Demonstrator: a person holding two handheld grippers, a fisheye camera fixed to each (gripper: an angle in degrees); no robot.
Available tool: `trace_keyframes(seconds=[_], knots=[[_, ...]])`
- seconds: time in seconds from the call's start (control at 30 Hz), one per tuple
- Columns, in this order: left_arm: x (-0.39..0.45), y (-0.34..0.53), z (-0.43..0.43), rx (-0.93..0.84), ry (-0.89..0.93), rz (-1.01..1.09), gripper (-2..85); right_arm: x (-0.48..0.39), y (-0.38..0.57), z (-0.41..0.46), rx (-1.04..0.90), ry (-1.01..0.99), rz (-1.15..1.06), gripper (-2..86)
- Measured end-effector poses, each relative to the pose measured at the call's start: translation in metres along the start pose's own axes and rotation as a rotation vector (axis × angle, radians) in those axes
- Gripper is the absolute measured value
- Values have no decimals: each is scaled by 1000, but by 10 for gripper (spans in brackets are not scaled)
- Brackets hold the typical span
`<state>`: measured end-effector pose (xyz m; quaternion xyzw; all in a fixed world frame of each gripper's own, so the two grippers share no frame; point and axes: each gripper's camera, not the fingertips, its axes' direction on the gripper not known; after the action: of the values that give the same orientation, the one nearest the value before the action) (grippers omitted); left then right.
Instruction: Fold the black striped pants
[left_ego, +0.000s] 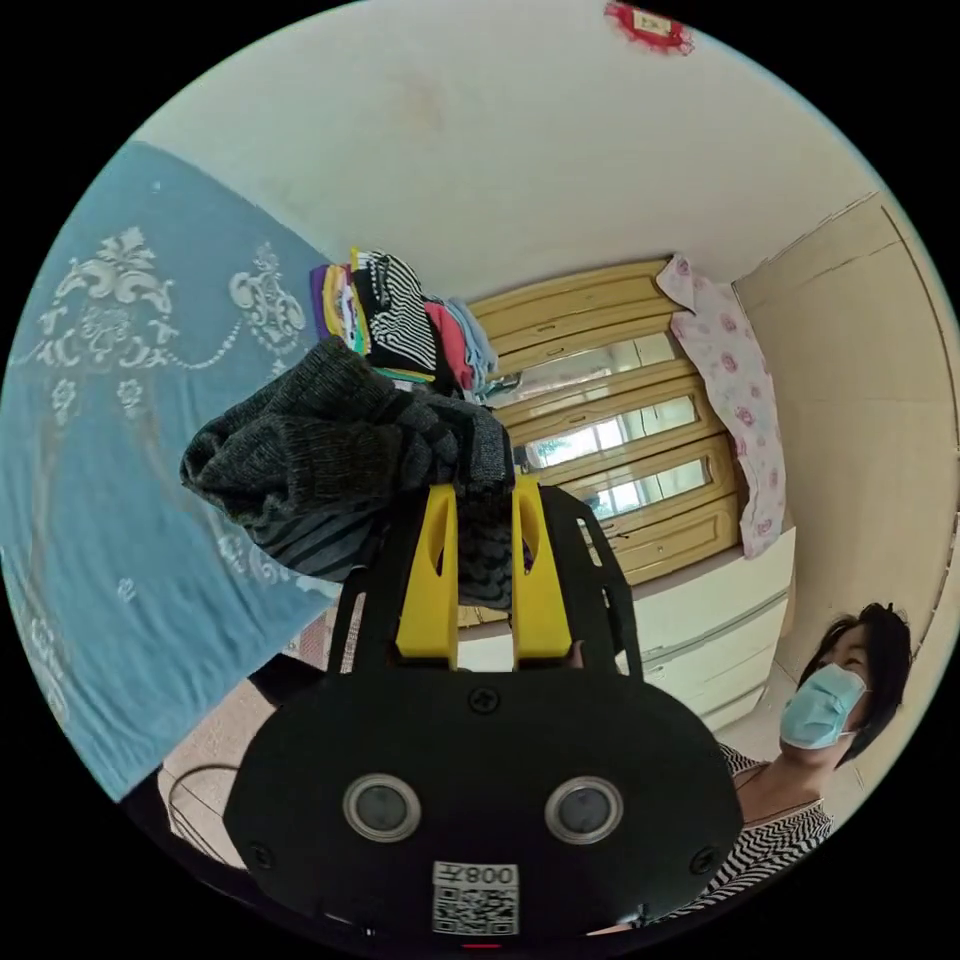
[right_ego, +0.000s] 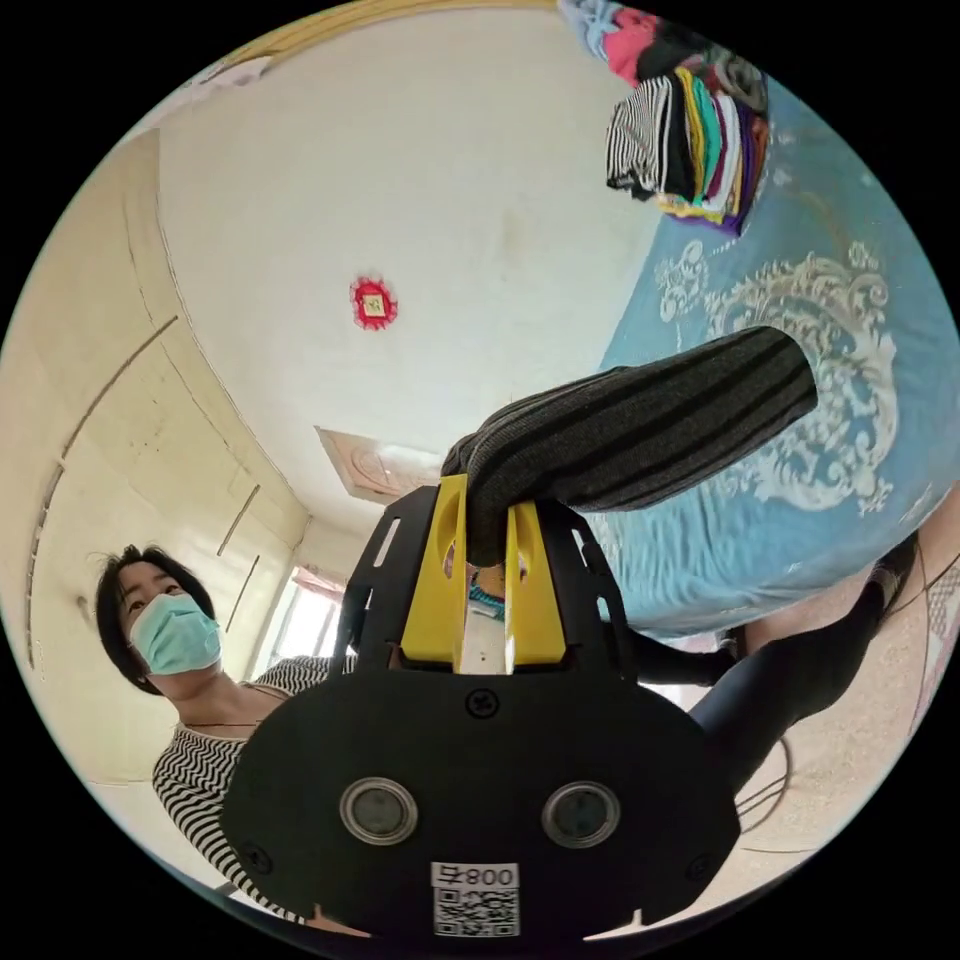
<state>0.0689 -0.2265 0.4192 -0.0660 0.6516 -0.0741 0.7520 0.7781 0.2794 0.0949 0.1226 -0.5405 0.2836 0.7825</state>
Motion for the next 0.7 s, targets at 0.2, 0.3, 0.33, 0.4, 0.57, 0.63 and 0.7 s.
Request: trace_keyframes(seconds=[0.2, 0.3, 0.33, 0.4, 0.57, 0.63, 0.7], knots=[[31, -137, 226, -144, 167, 124, 88, -37, -82, -127, 200, 167, -169, 55], [18, -185, 324, -228, 160, 149, 90, -20, -108, -170, 256, 237, -179, 57], [5, -199, 360, -266, 106, 152, 91, -11, -112, -176, 264, 252, -168, 57], [-28, -213, 408, -332, -15, 115, 90, 42, -123, -193, 282, 345, -82, 61], [-130, -195, 467, -435, -237, -40, 22, 196, -115, -194, 220, 469, 298, 70], [-144, -183, 470, -458, -198, -39, 14, 221, -100, -207, 329, 313, 297, 72], [-151, -172, 471, -480, -179, -45, 10, 228, -94, -221, 347, 248, 262, 74]])
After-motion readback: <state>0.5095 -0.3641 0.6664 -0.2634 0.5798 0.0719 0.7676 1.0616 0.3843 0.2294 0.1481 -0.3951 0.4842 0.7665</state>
